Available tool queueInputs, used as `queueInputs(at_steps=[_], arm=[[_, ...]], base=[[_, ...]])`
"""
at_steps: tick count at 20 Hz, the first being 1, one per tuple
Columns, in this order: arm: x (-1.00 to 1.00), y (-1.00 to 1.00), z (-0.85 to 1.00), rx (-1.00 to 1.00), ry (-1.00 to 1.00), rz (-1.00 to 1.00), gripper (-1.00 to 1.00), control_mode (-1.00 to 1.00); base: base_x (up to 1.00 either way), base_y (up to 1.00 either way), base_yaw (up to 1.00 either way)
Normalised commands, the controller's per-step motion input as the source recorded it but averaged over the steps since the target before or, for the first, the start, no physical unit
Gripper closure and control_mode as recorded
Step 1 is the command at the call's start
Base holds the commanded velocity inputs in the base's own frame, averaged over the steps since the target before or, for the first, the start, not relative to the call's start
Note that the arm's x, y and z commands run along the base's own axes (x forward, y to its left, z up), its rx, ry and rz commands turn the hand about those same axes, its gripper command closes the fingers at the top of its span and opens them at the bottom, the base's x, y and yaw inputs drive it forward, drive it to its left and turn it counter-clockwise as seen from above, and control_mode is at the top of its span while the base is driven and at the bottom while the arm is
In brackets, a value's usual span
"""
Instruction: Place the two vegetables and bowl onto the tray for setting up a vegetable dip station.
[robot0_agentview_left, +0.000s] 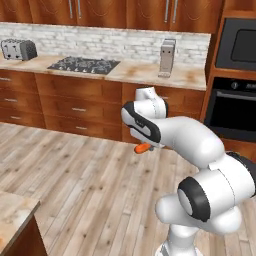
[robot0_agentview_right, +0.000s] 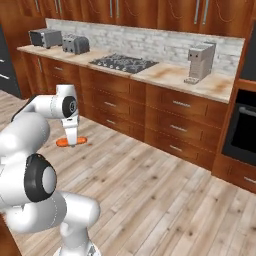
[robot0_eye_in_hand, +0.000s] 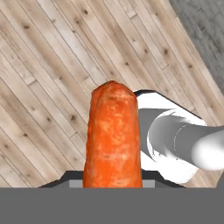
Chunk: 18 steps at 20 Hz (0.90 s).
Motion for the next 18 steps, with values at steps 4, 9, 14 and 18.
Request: queueInputs(at_steps=[4, 9, 14, 18], arm=[[0.00, 0.00, 0.00, 0.00, 0.00, 0.00, 1.00, 1.00], [0.00, 0.00, 0.00, 0.00, 0.00, 0.00, 1.00, 1.00], [0.00, 0.00, 0.00, 0.00, 0.00, 0.00, 1.00, 1.00], [0.00, 0.00, 0.00, 0.00, 0.00, 0.00, 1.00, 1.00]], base=[[0.54, -0.20, 0.32], [0.54, -0.19, 0.33], [0.54, -0.19, 0.34], [0.54, -0.19, 0.35]])
